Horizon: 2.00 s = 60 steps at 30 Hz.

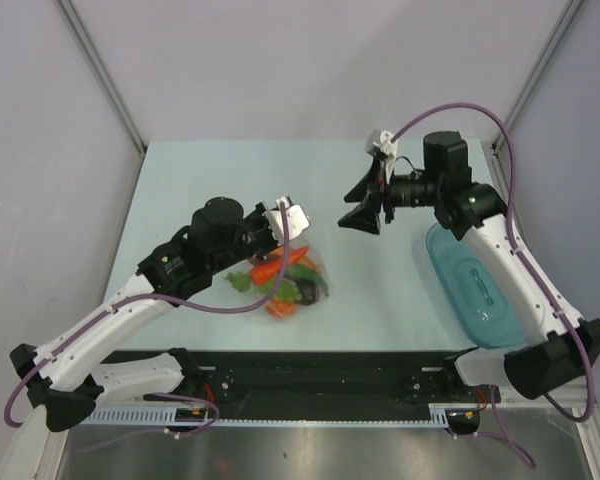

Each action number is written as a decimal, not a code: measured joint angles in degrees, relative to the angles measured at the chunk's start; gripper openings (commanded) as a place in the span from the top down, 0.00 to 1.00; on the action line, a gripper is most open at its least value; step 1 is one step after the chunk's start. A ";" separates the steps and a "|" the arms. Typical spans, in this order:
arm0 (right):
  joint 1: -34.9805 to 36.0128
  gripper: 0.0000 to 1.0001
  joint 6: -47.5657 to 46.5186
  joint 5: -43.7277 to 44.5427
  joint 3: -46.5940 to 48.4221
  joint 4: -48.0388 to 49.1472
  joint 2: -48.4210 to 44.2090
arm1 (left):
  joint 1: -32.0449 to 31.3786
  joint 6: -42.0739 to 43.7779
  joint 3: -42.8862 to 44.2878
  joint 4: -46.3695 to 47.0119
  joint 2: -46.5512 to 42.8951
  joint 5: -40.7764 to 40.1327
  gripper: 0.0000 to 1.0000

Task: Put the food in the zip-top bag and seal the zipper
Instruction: Adjust the zipper food storage bag at the center of the board, then zip the zipper food storage bag at the center of the board.

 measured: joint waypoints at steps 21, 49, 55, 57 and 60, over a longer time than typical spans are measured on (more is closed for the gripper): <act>15.10 0.49 -6.19 9.55 -9.66 9.31 -6.08 | 0.52 -14.73 -6.82 6.56 -5.27 6.05 1.00; 17.25 1.00 -1.97 13.55 -13.20 15.08 -4.70 | 0.74 -13.20 2.25 3.26 -3.02 16.79 0.45; 17.57 1.00 -4.00 13.73 -13.27 14.10 -5.68 | 0.74 -12.31 4.31 1.25 1.84 20.65 0.46; 17.66 1.00 -4.68 13.75 -13.40 13.20 -5.86 | 0.90 -12.22 4.66 1.11 2.97 20.92 0.49; 17.88 1.00 -5.62 13.75 -13.42 12.61 -6.05 | 0.92 -11.80 4.83 1.07 3.34 20.96 0.50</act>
